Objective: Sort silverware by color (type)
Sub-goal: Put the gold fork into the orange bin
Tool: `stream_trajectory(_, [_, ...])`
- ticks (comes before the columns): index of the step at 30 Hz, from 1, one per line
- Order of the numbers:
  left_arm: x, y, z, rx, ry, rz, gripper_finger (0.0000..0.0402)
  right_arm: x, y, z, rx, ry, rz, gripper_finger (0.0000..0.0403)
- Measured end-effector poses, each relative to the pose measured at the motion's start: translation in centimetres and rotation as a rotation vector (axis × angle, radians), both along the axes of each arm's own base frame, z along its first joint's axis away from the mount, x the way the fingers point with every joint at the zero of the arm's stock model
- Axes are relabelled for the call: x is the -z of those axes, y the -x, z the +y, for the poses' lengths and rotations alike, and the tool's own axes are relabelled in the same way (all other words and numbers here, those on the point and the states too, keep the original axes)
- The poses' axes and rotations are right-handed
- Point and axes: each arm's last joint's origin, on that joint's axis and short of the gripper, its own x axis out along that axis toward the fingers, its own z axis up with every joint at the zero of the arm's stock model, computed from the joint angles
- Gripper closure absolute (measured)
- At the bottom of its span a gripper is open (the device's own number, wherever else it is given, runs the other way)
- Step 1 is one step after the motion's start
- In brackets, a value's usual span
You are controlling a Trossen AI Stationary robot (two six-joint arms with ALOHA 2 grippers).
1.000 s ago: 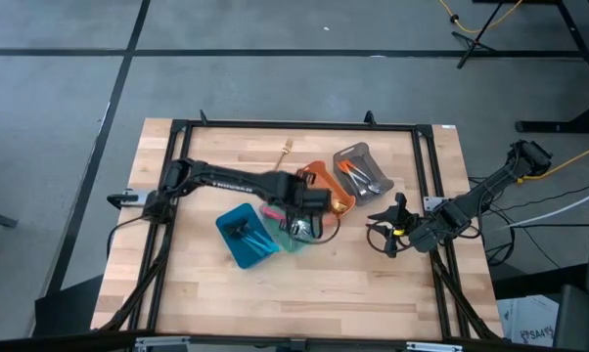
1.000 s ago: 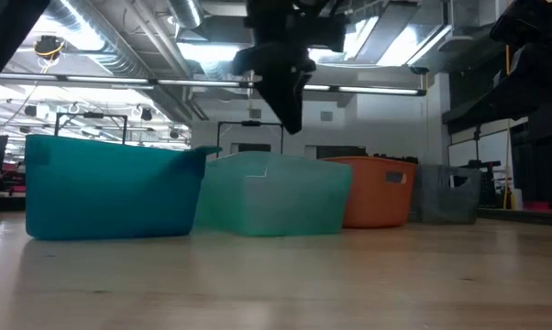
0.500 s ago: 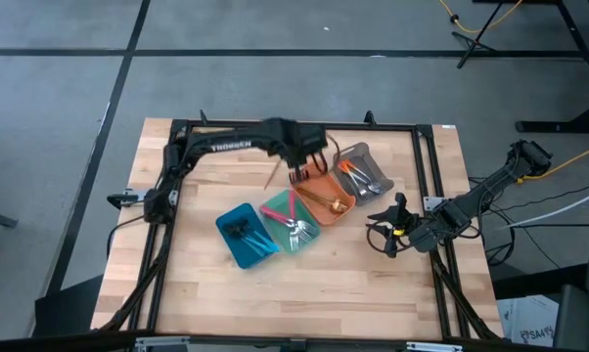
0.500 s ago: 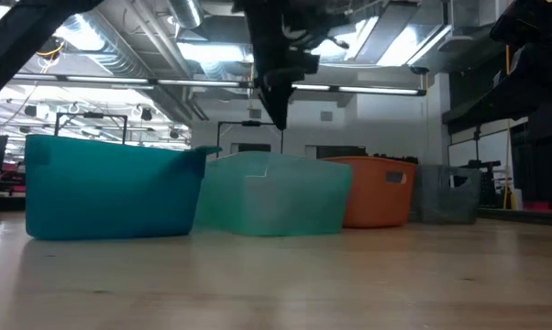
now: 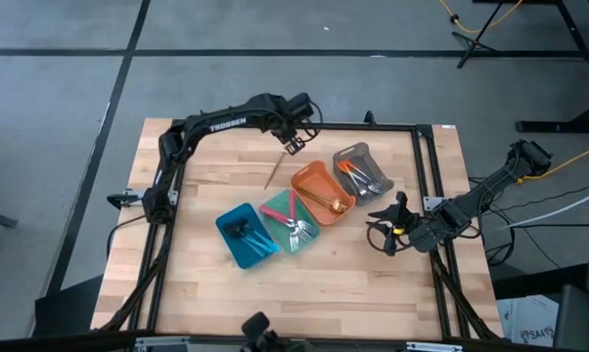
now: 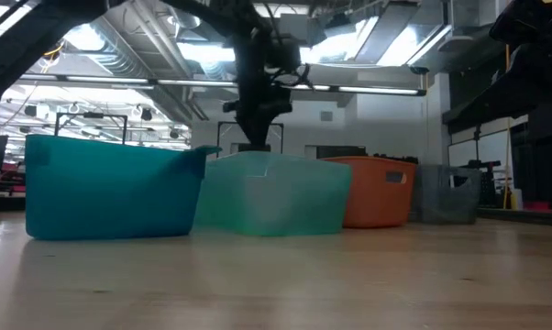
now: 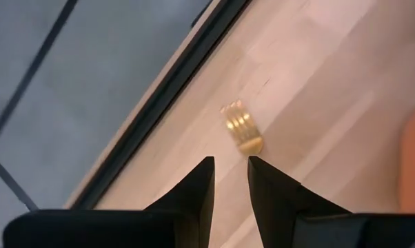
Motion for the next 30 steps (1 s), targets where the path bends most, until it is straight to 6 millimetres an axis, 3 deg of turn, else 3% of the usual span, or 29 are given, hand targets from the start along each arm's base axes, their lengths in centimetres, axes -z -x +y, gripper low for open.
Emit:
stream_trajectory(7, [2.7, 1.0, 0.9, -0.168, 0.083, -0.038, 0.0320, 0.0, 0.0, 0.0, 0.000, 0.000, 0.000, 0.0297])
stream_trajectory(18, [7.8, 1.7, 0.4, -0.218, 0.195, -0.065, 0.0320, 0.0, 0.0, 0.0, -0.001, -0.001, 0.001, 0.0297])
stream_trajectory(30, [11.0, 2.8, -0.4, -0.245, 0.271, -0.041, 0.0320, 0.0, 0.0, 0.0, -0.005, -0.004, 0.002, 0.0297])
